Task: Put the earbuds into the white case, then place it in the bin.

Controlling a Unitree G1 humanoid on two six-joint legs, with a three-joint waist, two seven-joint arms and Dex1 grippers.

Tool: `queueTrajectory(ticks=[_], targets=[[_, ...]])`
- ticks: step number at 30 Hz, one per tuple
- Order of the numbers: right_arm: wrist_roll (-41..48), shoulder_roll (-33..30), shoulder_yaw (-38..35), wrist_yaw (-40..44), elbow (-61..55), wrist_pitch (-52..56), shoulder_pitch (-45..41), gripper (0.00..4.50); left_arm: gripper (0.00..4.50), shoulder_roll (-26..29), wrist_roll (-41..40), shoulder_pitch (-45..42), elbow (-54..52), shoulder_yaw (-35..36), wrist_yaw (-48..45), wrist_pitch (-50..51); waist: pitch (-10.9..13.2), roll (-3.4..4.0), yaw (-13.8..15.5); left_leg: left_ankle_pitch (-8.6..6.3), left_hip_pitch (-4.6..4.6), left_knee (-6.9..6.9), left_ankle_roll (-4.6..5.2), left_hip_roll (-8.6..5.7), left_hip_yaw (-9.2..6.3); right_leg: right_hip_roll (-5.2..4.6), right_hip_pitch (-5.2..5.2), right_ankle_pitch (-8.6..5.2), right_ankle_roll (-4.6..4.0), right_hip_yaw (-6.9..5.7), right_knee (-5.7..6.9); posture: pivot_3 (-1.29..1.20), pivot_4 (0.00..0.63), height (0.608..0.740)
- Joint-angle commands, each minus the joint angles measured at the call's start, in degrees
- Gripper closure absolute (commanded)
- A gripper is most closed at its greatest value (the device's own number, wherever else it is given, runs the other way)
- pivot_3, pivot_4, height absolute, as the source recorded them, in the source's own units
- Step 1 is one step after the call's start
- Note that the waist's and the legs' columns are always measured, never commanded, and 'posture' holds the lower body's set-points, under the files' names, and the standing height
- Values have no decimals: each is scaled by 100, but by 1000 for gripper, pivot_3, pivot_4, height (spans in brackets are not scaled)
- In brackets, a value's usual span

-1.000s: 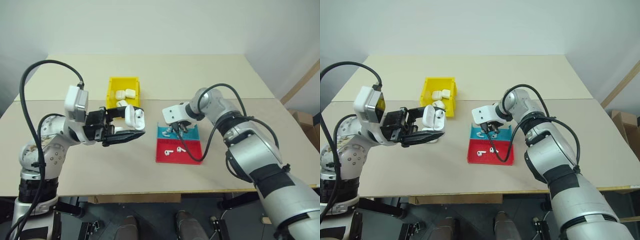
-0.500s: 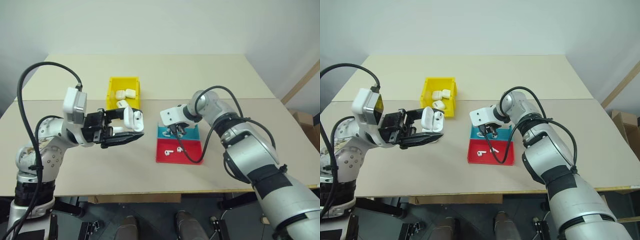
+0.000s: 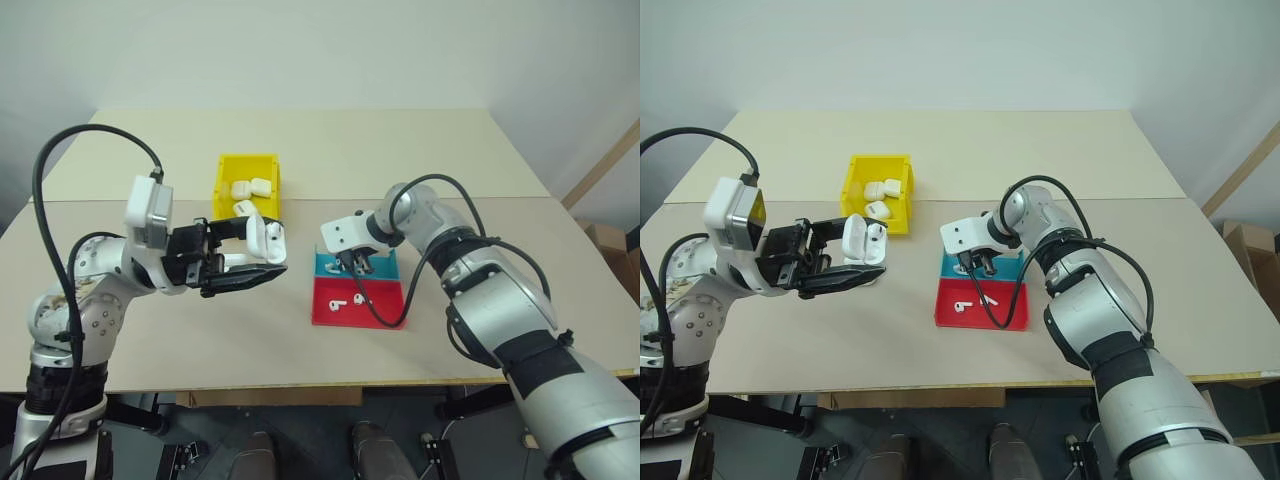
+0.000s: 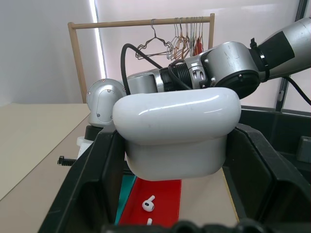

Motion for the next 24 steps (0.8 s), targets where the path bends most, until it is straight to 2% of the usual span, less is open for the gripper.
queueTrajectory(ticks=[1, 8, 12, 17, 21, 24], targets=[[27, 3, -86, -60, 15, 197, -21, 3871, 1697, 72, -93, -33, -123, 193, 8, -70, 0, 0, 0, 0, 0, 0, 0, 0, 0, 0, 0, 0, 0, 0, 0, 0, 150, 740], [559, -90, -607, 110, -233, 622, -55, 3871, 1697, 193, -133, -98, -62, 221, -66, 21, 0, 1, -1, 0, -5, 0, 0, 0, 0, 0, -5, 0, 0, 0, 0, 0, 150, 740], [1368, -221, -1292, 658, -838, 1252, 49, 3871, 1697, 330, -131, -222, 4, 259, -99, 50, 1, 1, 6, 0, -8, -1, 0, 0, -1, 0, -5, 0, 0, -1, -4, 0, 150, 740], [2295, -498, -1950, 994, -2642, 2590, 713, 3871, 1697, 403, -161, -153, 14, 351, -110, 50, 1, 1, 21, 0, -8, -1, 0, 0, -3, -1, -3, 0, 0, -3, -3, 0, 150, 740], [3196, -582, -2583, 638, -4751, 3990, 1729, 3871, 1697, 409, -211, -157, 19, 421, -60, 85, 1, 1, 28, 0, -10, -1, 0, 0, -4, -1, -3, 0, 0, -4, -5, 0, 150, 740], [3740, -566, -2957, 170, -5867, 4890, 2283, 3871, 1697, 388, -249, -199, 38, 431, -31, 103, 1, 1, 36, 0, -14, 0, 0, 0, -5, -1, -5, 0, 1, -4, -4, 0, 150, 740]])
